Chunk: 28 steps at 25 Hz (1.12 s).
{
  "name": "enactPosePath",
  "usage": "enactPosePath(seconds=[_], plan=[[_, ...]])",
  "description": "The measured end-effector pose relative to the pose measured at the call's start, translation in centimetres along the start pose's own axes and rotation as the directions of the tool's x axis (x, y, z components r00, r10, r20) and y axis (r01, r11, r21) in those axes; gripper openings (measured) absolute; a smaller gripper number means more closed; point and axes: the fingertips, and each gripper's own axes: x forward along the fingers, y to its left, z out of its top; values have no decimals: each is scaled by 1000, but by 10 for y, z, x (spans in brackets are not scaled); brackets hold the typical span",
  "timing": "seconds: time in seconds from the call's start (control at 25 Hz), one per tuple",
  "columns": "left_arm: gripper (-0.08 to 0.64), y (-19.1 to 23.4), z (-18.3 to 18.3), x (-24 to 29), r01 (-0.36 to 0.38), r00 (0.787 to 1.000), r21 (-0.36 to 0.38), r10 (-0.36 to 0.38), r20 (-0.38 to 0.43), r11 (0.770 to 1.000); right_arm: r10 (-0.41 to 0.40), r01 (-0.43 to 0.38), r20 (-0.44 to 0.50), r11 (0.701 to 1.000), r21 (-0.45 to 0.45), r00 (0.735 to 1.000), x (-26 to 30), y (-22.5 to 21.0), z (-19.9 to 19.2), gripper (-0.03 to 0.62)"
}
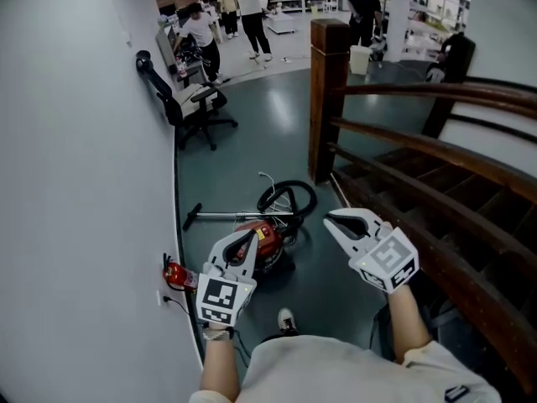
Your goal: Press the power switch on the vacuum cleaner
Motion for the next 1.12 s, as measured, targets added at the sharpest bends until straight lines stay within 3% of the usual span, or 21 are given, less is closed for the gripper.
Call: enactPosePath(seconds=[0.52,0.72,0.92,1.12], plan=[[-2,20,-40,36,38,995,28,-35,-94,999,-32,26,-124,998,-51,992,42,-23,-45,31],[-2,38,-66,58,68,990,26,-64,-128,997,-43,34,-150,997,-64,988,71,-37,-64,31],[0,56,-90,79,94,982,66,-81,-171,993,-91,63,-214,989,-137,973,97,-55,-88,30],[2,70,-111,94,118,973,71,-102,-206,990,-104,74,-233,988,-132,967,118,-65,-102,30]])
